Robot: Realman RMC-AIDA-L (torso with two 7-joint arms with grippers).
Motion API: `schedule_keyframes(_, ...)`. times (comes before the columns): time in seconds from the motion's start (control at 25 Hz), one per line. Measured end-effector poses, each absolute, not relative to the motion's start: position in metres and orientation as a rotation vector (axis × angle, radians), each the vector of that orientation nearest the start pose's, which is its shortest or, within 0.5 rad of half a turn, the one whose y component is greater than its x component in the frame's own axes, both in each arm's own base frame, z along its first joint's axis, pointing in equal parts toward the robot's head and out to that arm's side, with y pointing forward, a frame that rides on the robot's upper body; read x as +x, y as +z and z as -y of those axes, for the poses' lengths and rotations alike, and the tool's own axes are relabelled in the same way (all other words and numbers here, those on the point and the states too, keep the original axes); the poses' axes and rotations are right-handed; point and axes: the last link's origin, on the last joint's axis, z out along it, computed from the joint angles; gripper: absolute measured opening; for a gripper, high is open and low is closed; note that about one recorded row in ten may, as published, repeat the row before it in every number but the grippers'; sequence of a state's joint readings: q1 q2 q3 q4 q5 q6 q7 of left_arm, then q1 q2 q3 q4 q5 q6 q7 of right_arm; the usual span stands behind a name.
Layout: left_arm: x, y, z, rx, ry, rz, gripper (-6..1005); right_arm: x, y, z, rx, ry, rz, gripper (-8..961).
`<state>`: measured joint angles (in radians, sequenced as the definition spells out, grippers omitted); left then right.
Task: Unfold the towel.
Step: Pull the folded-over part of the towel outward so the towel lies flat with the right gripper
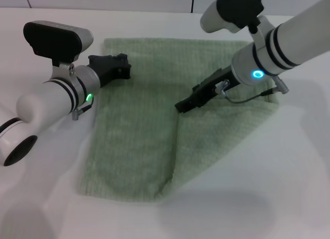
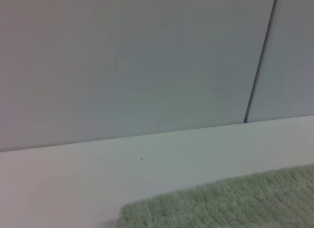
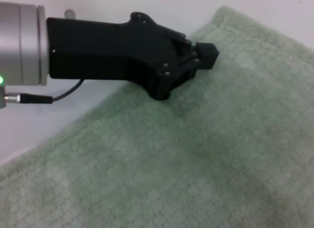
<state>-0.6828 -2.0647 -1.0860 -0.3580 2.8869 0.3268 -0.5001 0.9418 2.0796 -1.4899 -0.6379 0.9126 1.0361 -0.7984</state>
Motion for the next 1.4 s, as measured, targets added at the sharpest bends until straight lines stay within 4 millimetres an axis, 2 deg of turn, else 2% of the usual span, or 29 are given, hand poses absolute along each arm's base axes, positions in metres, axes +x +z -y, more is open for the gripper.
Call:
schedule_keyframes(0.64,-0.2700,-0.0853,-0.4093,-2.009,-0.340,0.868,16,0.1518,-0.1010,-0.4047,-2.755,-0.250,-0.828,725)
schedule_keyframes(0.88,-0.2694,-0.0865,-0.4080,-2.013,-0.342,0.867,17,0.1534,-0.1016,-0.4049,-2.750,-0.252,-0.835,522)
schedule_keyframes(1.08,-0.2695,-0.0869,-0.4075,-2.014,-0.342,0.868,17,0.1535,-0.1016,-0.4050,-2.747,-0.251,-0.840,245)
schedule_keyframes(1.4,-0.2703,-0.0869,-0.4069,-2.013,-0.342,0.870,16,0.1532,-0.0996,-0.4032,-2.764,-0.248,-0.815,86)
